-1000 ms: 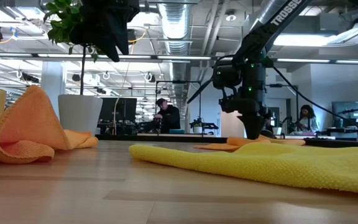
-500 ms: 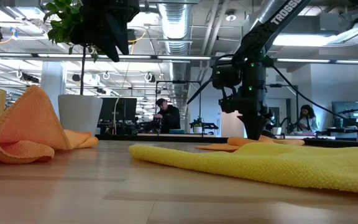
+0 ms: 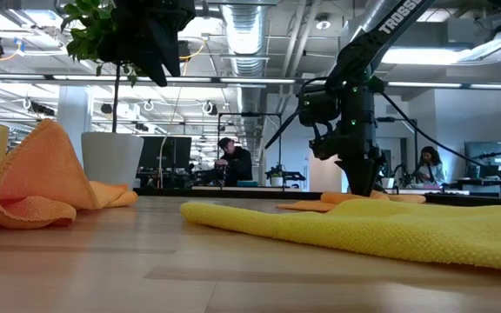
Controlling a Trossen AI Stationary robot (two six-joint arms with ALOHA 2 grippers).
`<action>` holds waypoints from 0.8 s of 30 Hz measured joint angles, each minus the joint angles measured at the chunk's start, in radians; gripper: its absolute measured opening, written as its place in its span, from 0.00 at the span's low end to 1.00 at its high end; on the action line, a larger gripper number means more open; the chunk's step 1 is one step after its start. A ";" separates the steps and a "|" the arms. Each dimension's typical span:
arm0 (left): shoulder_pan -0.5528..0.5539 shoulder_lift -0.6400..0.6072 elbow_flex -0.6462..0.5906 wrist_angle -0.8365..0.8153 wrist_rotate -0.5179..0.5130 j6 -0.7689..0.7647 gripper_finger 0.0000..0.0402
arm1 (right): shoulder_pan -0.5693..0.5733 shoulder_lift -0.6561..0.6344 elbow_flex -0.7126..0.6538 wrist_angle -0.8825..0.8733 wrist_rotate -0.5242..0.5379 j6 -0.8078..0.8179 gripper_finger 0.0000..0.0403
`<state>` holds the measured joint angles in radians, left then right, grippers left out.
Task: Fold microfiber towels
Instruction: Fold the top orange microfiber towel
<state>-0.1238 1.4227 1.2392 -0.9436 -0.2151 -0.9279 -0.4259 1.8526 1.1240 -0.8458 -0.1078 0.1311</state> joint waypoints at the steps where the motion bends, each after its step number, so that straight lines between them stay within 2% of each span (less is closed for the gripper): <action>1: 0.000 0.000 0.000 0.000 0.000 0.000 0.34 | 0.000 0.000 0.000 -0.006 0.000 0.000 0.39; 24: 0.000 0.001 0.000 0.000 0.001 0.000 0.34 | 0.013 -0.010 0.027 0.021 -0.026 -0.007 0.32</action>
<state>-0.1238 1.4235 1.2392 -0.9435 -0.2142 -0.9283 -0.4126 1.8427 1.1507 -0.8248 -0.1341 0.1246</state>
